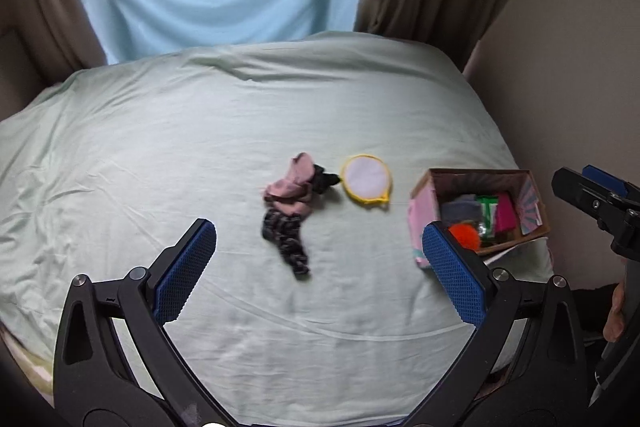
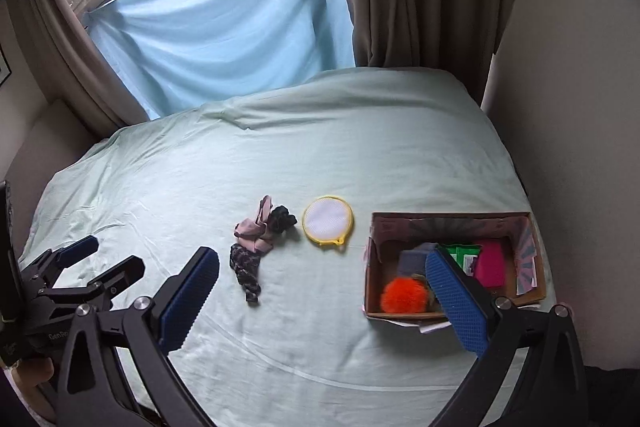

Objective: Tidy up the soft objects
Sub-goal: 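Withdraw both tools from the box toward the pink fabric and scarf, then grasp the black scarf with the left tool while the right tool grasps the pink fabric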

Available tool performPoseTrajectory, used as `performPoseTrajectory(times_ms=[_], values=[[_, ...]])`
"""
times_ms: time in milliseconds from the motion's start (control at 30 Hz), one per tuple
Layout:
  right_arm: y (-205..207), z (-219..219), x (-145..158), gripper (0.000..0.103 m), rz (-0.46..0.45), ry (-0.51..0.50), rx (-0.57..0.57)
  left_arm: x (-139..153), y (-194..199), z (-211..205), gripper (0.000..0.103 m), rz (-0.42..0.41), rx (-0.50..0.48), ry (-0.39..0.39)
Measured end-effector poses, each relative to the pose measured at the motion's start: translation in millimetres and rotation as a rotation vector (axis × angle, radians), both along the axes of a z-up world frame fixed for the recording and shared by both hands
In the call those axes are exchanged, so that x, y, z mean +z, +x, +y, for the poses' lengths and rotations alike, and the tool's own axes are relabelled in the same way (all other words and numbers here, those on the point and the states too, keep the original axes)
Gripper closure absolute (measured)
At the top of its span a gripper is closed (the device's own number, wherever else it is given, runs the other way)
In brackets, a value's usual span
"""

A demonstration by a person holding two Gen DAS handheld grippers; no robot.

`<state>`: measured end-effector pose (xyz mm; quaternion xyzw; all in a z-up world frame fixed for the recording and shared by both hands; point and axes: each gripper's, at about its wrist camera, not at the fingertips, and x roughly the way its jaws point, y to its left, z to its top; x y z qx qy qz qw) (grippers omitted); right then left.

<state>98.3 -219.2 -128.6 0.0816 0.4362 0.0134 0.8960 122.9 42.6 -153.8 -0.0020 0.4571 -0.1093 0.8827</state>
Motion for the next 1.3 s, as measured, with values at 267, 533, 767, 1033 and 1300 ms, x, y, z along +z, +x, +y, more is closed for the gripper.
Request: performPoseTrajectory(times_ms=[267, 533, 767, 1033, 1300], values=[[32, 56, -32, 0.000, 0.007, 0.011, -0.039, -45, 27, 58, 0.000, 0.018, -0.014, -0.008], [88, 86, -82, 0.000, 0.003, 0.021, -0.004, -111, 67, 64, 0.000, 0.070, -0.059, -0.024], [152, 107, -145, 0.000, 0.001, -0.028, 0.187, -178, 93, 54, 0.000, 0.098, -0.078, -0.020], [216, 142, -222, 0.000, 0.038, -0.119, 0.540, -260, 123, 46, 0.001, 0.137, -0.027, -0.026], [244, 176, -286, 0.000, 0.088, -0.240, 0.886, -314, 132, 20, 0.008, 0.153, -0.041, -0.002]])
